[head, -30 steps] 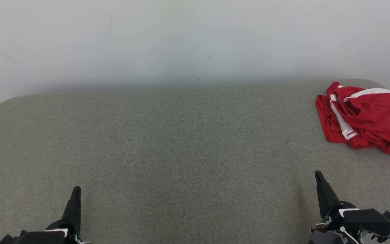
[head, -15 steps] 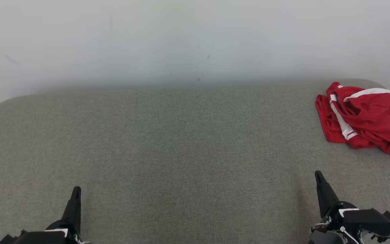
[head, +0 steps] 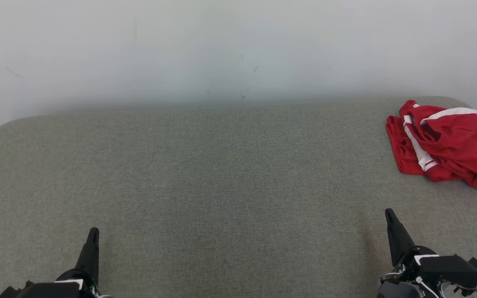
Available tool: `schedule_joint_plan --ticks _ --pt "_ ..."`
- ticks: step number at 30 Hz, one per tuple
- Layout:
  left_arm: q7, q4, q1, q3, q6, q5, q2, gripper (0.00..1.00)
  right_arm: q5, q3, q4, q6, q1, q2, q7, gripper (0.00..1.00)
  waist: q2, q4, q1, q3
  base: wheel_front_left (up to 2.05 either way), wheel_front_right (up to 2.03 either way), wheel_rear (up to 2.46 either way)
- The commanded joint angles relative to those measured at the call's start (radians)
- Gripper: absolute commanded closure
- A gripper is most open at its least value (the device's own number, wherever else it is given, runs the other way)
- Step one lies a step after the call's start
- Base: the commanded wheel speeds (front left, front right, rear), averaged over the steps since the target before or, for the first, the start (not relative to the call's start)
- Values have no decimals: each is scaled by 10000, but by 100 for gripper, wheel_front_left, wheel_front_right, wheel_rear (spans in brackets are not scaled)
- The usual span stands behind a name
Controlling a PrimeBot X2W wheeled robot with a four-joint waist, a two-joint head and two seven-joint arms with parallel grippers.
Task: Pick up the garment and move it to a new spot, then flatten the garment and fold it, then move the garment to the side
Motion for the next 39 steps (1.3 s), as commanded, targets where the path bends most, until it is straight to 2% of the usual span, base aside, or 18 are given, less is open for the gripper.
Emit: schedule_joint_plan --ticks 1,39 --pt "-1 11 -88 34 -14 38 -28 100 5 -3 7 -21 -77 13 23 100 0 0 0 0 0 0 0" --pt "3 10 -88 32 -14 34 -27 100 5 -2 10 -21 -77 13 22 100 0 0 0 0 0 0 0"
